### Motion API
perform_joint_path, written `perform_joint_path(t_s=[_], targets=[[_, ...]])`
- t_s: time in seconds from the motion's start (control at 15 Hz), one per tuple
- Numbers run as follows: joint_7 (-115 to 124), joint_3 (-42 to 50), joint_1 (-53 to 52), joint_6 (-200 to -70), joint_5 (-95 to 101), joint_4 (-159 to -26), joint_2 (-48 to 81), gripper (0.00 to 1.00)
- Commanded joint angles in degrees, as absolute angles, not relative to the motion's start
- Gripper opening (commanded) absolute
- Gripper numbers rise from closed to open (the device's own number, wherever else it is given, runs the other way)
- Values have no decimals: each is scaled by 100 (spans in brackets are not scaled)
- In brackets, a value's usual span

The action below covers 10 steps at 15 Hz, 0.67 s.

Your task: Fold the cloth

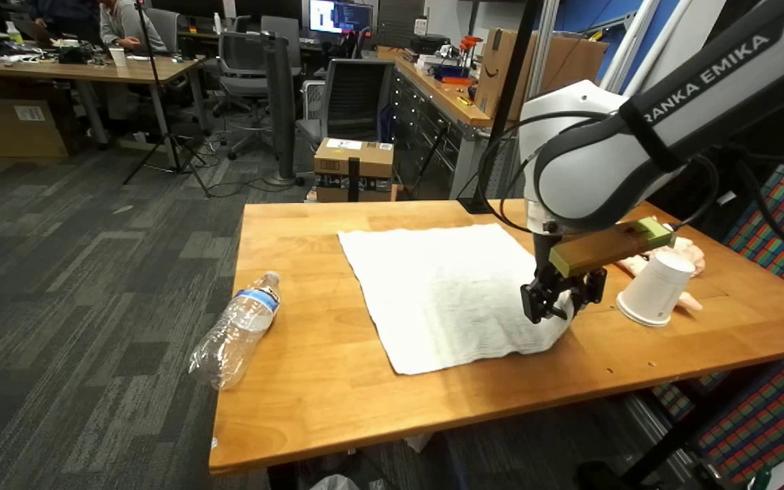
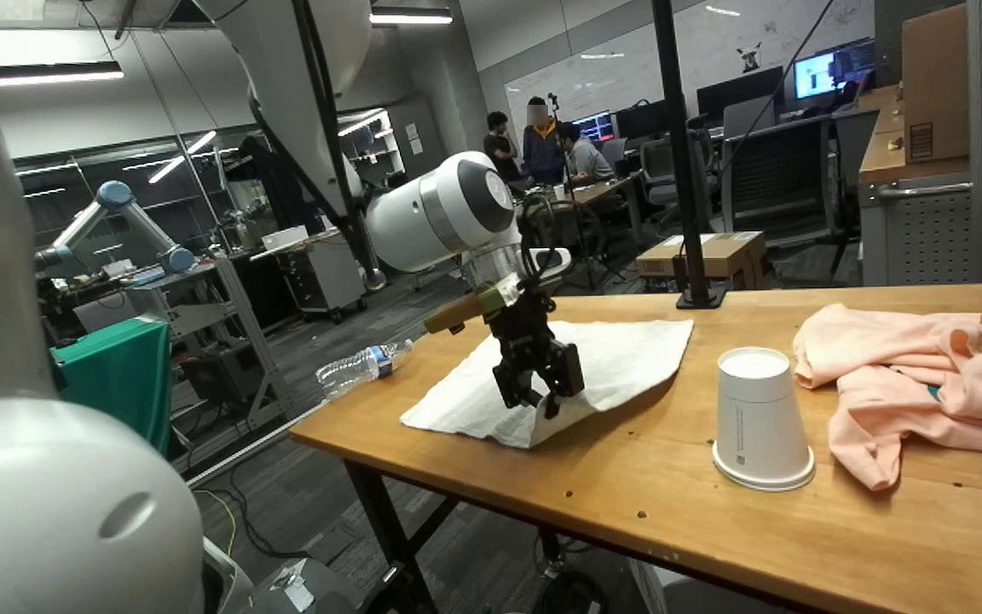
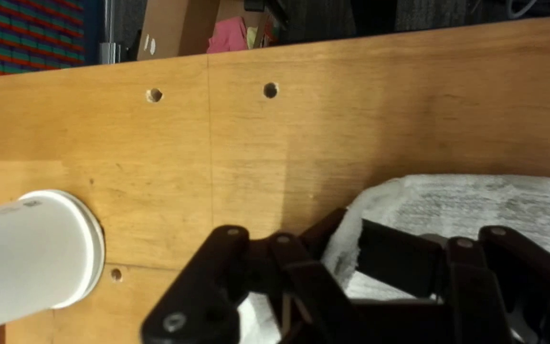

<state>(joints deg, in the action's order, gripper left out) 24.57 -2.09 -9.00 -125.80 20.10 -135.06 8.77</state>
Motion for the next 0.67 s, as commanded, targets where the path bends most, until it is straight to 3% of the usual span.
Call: perform_joint_path(t_s=[0.0,0.6], targets=[[2606,-494,-1200,-11929,2232,-12675,1133,0],[2841,-779,-1791,-11666,1889,-10365,2358,0]])
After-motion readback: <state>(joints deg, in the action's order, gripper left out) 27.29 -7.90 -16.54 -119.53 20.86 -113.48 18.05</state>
